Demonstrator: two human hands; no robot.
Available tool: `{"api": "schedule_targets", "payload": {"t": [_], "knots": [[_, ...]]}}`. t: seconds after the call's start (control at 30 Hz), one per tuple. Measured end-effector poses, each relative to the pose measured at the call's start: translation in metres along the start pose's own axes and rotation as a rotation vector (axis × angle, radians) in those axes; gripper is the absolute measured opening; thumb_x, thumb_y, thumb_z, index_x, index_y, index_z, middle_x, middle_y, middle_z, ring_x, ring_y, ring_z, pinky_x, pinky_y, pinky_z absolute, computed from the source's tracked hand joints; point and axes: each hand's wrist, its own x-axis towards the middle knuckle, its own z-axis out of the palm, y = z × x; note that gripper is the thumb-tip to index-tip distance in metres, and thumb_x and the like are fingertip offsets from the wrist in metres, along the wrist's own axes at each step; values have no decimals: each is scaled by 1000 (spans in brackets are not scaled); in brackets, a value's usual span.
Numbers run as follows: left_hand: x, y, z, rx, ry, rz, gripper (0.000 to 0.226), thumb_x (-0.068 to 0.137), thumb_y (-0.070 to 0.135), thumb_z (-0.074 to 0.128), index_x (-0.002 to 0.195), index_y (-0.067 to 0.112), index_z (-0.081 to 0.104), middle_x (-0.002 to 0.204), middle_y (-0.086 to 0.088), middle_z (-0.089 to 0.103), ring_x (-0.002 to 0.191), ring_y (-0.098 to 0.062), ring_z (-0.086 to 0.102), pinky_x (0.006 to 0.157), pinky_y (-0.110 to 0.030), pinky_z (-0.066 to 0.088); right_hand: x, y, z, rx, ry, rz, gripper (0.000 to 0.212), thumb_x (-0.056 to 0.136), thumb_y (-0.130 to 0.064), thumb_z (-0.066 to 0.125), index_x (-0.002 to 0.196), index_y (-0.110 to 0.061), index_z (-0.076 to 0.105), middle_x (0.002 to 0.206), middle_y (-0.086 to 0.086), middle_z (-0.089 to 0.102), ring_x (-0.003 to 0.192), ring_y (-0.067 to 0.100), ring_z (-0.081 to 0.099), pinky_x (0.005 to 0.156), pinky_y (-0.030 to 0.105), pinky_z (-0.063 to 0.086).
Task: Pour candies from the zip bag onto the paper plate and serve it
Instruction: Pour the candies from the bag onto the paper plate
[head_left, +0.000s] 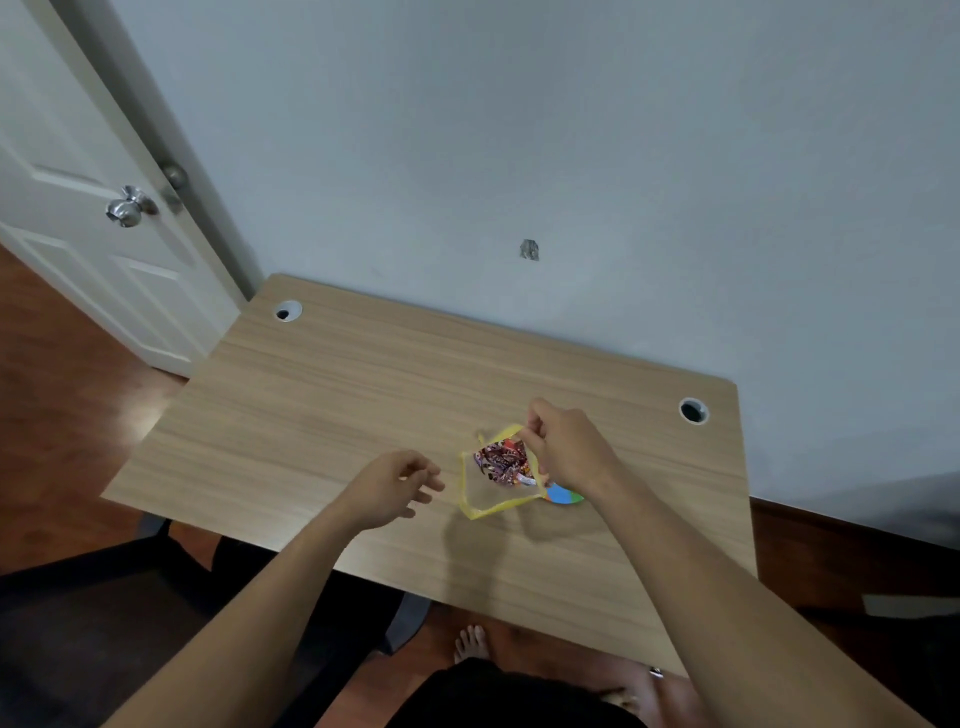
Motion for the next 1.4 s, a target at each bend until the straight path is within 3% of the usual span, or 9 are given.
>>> {"api": "schedule_targets", "payload": {"t": [0.3,0.43,0.53,0.73,0.87,1.0,1.1,1.17,1.4], "knots": [[39,-11,42,537,-82,544,106,88,30,85,170,38,18,179,16,10,162,-11,14,129,-32,21,-3,4,-32,-31,-93,-154,16,95,-33,77,91,-20,70,91,-3,77,87,21,71,79,39,56],[32,9,61,459,-117,599,65,98,24,74,158,23,49,159,16,42,146,2,40,116,-12,33,-2,14,-39,22,-70,-88,18,92,-30,79,82,-25,65,88,-2,77,72,13,64,68,30,46],[28,21,71,334,-132,523,28,104,17,58,126,26,73,132,9,73,110,13,67,98,-29,59,-3,33,-37,141,-57,54,22,94,-38,78,84,-21,68,89,-2,78,57,9,64,58,26,49],[30,33,75,231,-197,398,32,113,23,48,126,28,77,118,14,79,118,-5,70,110,-33,50,-22,73,-32,666,17,315,47,109,-53,53,102,-18,82,94,-9,82,79,-1,71,79,26,56],[29,47,82,170,-246,401,34,115,8,37,129,15,67,100,17,61,74,20,62,77,-2,44,-35,98,-12,1029,11,505,78,98,-82,33,115,-22,81,111,2,83,96,18,72,88,42,57],[40,54,87,101,-304,297,40,117,16,33,137,16,67,76,33,72,73,11,58,71,-5,40,-46,106,11,954,-114,461,92,82,-98,34,132,-32,74,133,-15,75,116,-3,69,104,30,50],[48,59,94,67,-304,260,44,117,28,32,143,12,64,102,9,81,90,-4,70,86,-19,54,-54,106,26,785,-153,309,49,109,-59,39,140,-29,62,129,-22,66,106,-29,58,103,11,40],[58,55,104,-39,-290,175,47,117,31,31,144,5,59,115,-10,77,98,-6,75,92,-24,59,-51,116,41,744,-123,289,44,105,-56,52,129,-21,63,112,-7,74,94,-9,67,85,11,49],[82,52,136,136,-198,-42,70,107,65,32,152,11,29,138,-10,62,108,-18,66,92,-29,55,-41,133,72,687,-81,357,35,104,-47,66,135,-34,56,85,-32,74,78,-13,67,76,18,47]]}}
